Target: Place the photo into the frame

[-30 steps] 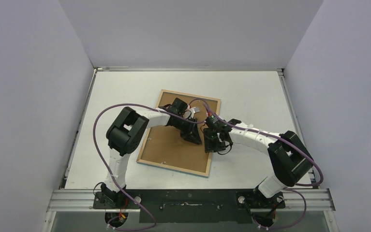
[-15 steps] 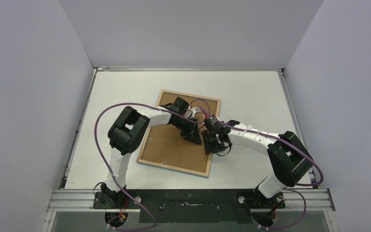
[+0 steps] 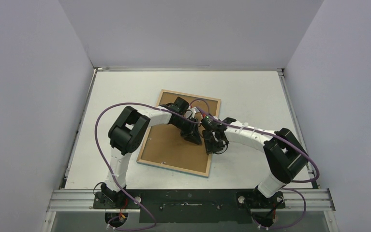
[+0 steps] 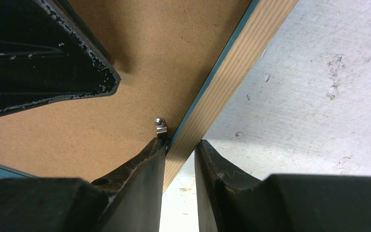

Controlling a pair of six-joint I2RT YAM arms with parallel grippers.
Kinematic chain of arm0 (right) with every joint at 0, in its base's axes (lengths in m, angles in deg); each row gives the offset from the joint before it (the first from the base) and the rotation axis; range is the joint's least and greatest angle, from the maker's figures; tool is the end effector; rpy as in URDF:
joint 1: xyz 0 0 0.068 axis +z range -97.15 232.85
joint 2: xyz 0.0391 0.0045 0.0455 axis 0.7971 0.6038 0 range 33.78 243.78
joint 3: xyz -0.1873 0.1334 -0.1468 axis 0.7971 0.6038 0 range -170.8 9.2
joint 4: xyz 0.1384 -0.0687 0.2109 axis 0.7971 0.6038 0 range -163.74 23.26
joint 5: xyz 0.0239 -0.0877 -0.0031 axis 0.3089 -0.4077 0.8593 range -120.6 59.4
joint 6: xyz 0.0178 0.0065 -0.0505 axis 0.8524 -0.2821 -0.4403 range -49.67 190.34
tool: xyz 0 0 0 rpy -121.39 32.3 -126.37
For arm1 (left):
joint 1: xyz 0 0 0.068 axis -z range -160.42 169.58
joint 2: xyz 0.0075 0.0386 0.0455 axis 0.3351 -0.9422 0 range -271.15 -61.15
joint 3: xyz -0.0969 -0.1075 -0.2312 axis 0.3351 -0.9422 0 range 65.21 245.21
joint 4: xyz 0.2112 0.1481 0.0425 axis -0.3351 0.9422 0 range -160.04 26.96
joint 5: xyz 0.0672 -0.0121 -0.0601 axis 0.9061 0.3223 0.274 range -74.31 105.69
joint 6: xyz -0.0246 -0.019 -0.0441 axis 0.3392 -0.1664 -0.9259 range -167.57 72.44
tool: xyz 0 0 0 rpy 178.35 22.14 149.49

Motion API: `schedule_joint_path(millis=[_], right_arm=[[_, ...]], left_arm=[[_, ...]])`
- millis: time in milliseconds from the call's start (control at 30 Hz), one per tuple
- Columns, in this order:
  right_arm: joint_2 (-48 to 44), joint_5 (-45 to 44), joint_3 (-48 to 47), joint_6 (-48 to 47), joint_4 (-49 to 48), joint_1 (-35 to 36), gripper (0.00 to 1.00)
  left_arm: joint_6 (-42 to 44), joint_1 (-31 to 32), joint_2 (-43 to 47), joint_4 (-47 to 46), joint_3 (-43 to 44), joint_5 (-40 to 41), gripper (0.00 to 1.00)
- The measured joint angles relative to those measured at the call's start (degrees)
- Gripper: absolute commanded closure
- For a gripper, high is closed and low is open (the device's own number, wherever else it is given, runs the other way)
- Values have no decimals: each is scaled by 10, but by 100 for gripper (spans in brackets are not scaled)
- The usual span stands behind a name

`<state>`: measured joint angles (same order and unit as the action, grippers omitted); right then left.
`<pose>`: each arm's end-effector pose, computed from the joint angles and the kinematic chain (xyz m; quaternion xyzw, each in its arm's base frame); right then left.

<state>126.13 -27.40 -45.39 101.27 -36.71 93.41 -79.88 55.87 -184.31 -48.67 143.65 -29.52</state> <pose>0.2189 0.1901 0.1689 -0.0868 0.9870 0.0997 0.0912 0.3242 -0.2696 0.1141 -0.1109 -0.8998 0.4185 0.0539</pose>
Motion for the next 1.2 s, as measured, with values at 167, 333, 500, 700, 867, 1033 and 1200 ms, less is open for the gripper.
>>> schedule_joint_path(millis=[167,333,500,700,867,1033,1200], right_arm=[[2,-4,-3,12,4,1,73],[-14,1,17,28,-23,-5,59],[-43,10,42,47,-67,-20,61],[-56,15,49,57,-75,-30,66],[-56,19,50,48,-73,-30,64],[-56,28,50,38,-66,-30,64],[-46,33,50,31,-63,-30,65]], left_arm=[[1,0,-1,0,1,-2,81],[1,0,-2,-1,1,-5,81],[1,-2,-3,-2,1,-11,81],[1,-3,-4,-3,1,-13,81],[1,-3,-4,-3,1,-13,81],[1,-3,-5,-3,1,-13,82],[1,-3,-5,-3,1,-13,82]])
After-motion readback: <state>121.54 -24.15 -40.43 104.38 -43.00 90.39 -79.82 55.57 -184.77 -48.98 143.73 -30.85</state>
